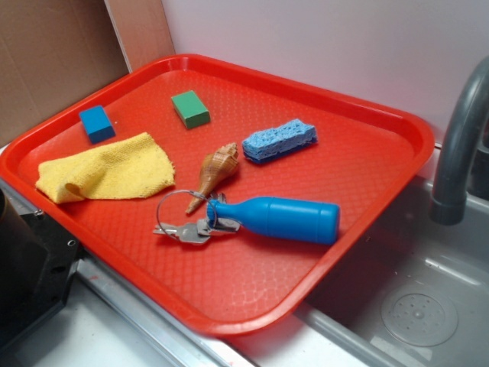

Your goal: Grab the blue block.

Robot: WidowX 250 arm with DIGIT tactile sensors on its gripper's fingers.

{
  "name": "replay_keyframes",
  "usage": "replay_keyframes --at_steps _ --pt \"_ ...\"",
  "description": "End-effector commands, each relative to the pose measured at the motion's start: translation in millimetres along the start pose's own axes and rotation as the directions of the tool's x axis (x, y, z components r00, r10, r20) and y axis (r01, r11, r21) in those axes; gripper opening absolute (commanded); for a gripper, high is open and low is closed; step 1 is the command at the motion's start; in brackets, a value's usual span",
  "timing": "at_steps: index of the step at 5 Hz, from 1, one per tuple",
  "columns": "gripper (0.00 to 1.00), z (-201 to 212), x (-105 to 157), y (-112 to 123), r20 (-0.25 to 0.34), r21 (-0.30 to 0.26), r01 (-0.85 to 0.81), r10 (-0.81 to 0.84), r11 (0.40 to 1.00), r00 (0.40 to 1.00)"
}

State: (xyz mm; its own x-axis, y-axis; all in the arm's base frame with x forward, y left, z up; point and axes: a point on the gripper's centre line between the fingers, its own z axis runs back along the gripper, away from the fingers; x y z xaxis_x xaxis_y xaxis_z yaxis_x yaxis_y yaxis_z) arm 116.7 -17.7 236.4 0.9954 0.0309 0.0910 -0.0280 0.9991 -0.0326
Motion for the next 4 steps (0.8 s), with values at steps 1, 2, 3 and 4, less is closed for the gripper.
replay_keyframes --at_steps 1,2,3,4 --pt "1.0 0.0 0.0 0.0 0.0 0.0 0.0 0.0 1.0 1.0" --pt "1.0 -52.1 34.8 40.9 -0.038 -0.028 -0.181 0.18 0.983 0.983" --pt "1.0 -71.7 39.5 77.2 0.078 0.028 -0.412 0.409 0.911 0.909" --pt "1.0 -83.7 33.3 99.7 0.222 -0.018 -0.62 0.608 0.784 0.762"
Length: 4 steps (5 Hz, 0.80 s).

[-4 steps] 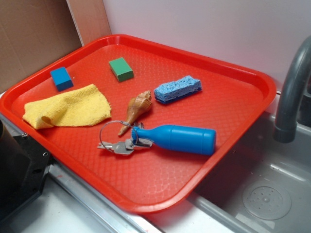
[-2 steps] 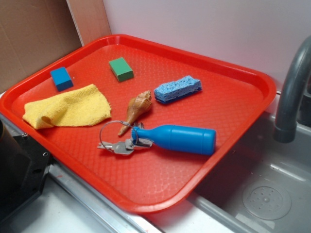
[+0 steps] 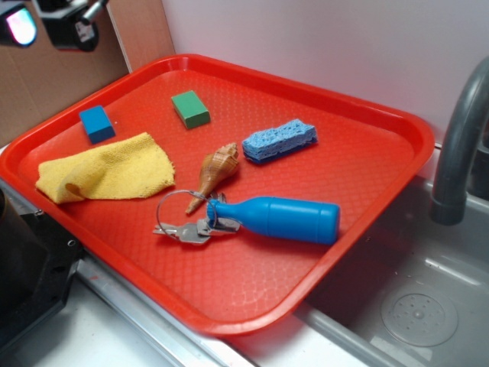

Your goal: Grab the blue block.

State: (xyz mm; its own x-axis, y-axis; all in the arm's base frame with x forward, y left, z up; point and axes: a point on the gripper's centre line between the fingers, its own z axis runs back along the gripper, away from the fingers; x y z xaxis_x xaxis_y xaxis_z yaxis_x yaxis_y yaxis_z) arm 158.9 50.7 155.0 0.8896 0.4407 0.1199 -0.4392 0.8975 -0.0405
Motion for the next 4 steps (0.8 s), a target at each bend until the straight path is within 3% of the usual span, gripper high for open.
replay_keyframes --at_steps 1,2,3,4 --pt "1.0 -27.0 4.1 53.9 0.222 0.001 -0.469 0.457 0.883 0.861" --pt "1.0 -54.6 14.0 68.8 0.181 0.073 -0.672 0.653 0.737 0.736" --pt "1.0 -77.5 35.3 64.8 0.146 0.095 -0.637 0.622 0.765 0.769" --pt "1.0 -86.0 47.8 61.5 0.179 0.085 -0.64 0.62 0.764 0.764"
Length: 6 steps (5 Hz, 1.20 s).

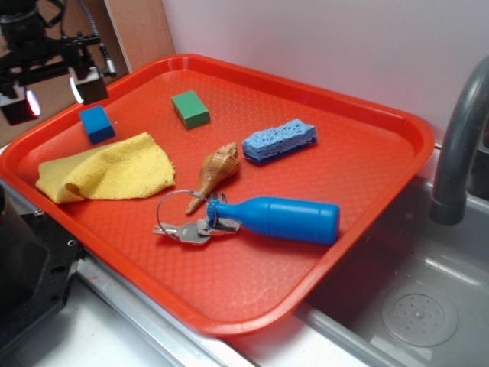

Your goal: Grab the blue block.

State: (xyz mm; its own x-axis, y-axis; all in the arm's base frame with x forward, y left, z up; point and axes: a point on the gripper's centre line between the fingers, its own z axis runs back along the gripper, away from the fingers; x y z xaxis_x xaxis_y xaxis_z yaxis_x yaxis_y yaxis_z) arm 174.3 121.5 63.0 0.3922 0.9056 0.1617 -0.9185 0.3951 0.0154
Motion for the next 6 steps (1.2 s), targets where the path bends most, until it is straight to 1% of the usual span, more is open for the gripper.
replay_keyframes --at_steps 1,2,3,4,5,6 --pt "1.0 -5.8 16.0 -20.5 0.118 -0.037 0.004 0.001 0.999 0.993" --pt "1.0 -22.2 17.9 -18.1 0.122 -0.041 0.054 -0.048 0.998 0.991" --pt "1.0 -47.1 19.9 -25.0 0.059 -0.04 0.091 -0.089 0.995 0.994" --pt "0.0 -54.3 16.8 -6.9 0.037 -0.038 0.115 -0.113 0.993 0.993" --pt "0.0 -14.4 4.7 -30.6 0.054 -0.012 0.271 -0.27 0.962 0.961" --pt "0.0 40.9 -18.0 -38.8 0.072 -0.139 0.43 -0.424 0.892 0.903"
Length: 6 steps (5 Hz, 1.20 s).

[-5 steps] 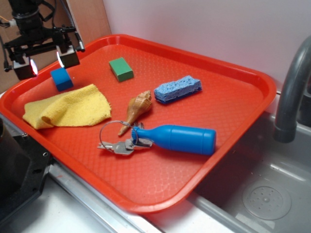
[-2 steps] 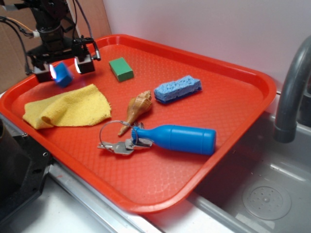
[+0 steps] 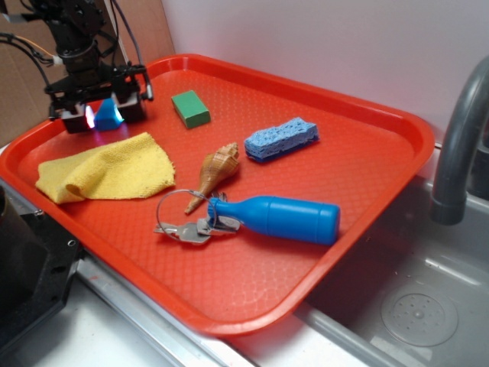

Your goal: Grab the blue block.

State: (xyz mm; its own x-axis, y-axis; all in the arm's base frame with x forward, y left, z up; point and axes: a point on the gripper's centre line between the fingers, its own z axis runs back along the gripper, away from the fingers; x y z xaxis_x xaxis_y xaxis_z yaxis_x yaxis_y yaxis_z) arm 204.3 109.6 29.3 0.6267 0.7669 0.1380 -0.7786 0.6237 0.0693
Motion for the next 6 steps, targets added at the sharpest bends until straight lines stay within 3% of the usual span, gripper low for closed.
replay_keyframes --at_steps 1,2,3,4,5,6 --pt "0.0 127.4 -33.4 -20.7 0.11 -0.134 0.301 -0.288 0.944 0.951" --pt "0.0 167.9 -50.7 -31.4 0.137 -0.124 0.48 -0.464 0.869 0.875" --pt "0.0 182.5 -58.5 -36.4 0.14 -0.167 0.613 -0.597 0.772 0.79" --pt "0.0 189.3 -55.2 -32.1 0.169 -0.152 0.644 -0.622 0.75 0.765" --pt "0.0 187.1 -49.3 -27.1 0.18 -0.157 0.625 -0.6 0.765 0.78" --pt "0.0 184.0 -39.8 -18.7 0.149 -0.169 0.618 -0.6 0.768 0.786"
